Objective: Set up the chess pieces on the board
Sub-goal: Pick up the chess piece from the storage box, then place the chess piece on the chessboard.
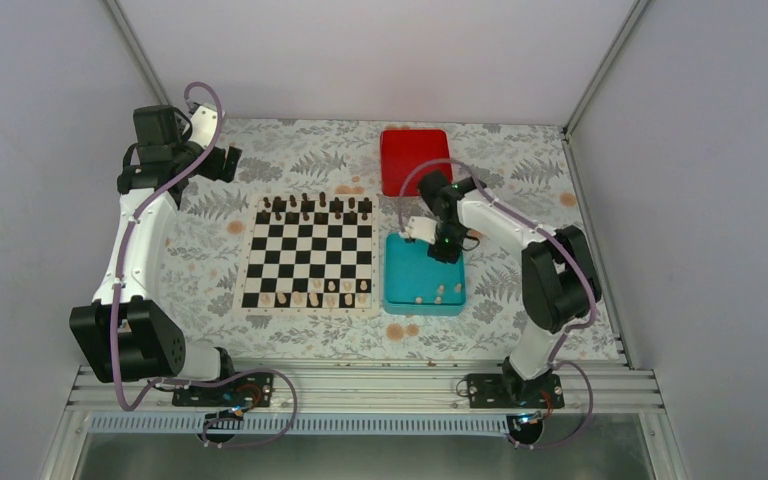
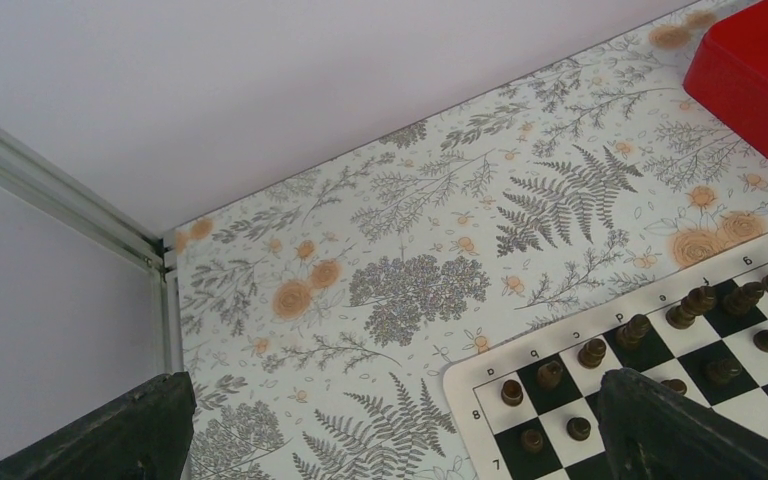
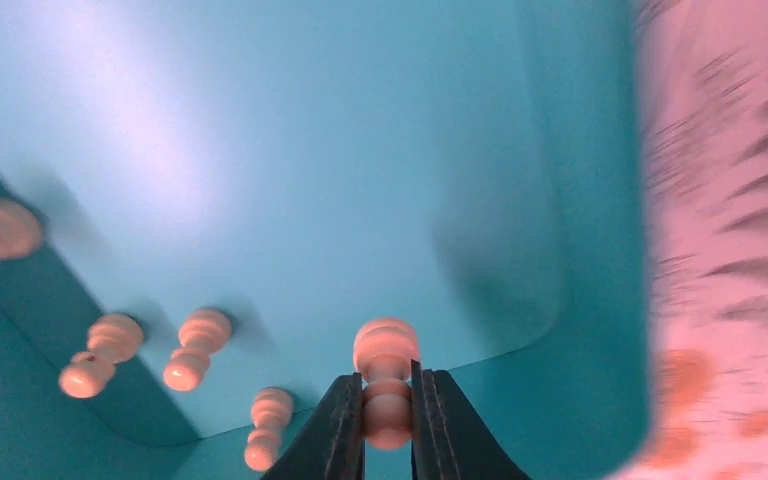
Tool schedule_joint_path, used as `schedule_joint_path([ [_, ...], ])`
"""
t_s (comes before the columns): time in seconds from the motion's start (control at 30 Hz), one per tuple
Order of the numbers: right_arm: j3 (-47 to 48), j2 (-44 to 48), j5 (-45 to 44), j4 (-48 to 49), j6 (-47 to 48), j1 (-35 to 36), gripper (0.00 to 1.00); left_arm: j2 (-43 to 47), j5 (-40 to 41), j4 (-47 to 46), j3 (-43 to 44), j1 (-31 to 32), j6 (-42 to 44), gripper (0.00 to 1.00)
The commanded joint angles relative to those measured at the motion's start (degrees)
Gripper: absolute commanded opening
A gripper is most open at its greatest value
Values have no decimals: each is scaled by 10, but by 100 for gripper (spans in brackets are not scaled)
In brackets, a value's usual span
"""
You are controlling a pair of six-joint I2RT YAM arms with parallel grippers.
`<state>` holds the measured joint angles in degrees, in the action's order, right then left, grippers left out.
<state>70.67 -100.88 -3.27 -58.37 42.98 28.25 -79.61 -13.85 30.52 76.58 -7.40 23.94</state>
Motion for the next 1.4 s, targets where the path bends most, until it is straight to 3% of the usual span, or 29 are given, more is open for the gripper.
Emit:
schedule_joint_path([
  [0.0, 115, 16, 8, -69, -13, 55, 9, 2, -13, -4, 9, -4, 3, 100],
  [0.27, 356, -100, -9, -117, -16, 220, 9, 6, -22, -1, 12, -3, 3, 100],
  [0.53, 561, -269, -15, -95, 13, 324, 10, 13, -16, -4, 9, -4, 7, 100],
  [0.8, 573, -342, 9, -64, 22, 360, 10, 25, -8, -7, 4, -4, 13, 100],
  [1.37, 547, -383, 24, -32, 31, 359, 11, 38, -7, -12, -6, -4, 15, 100],
])
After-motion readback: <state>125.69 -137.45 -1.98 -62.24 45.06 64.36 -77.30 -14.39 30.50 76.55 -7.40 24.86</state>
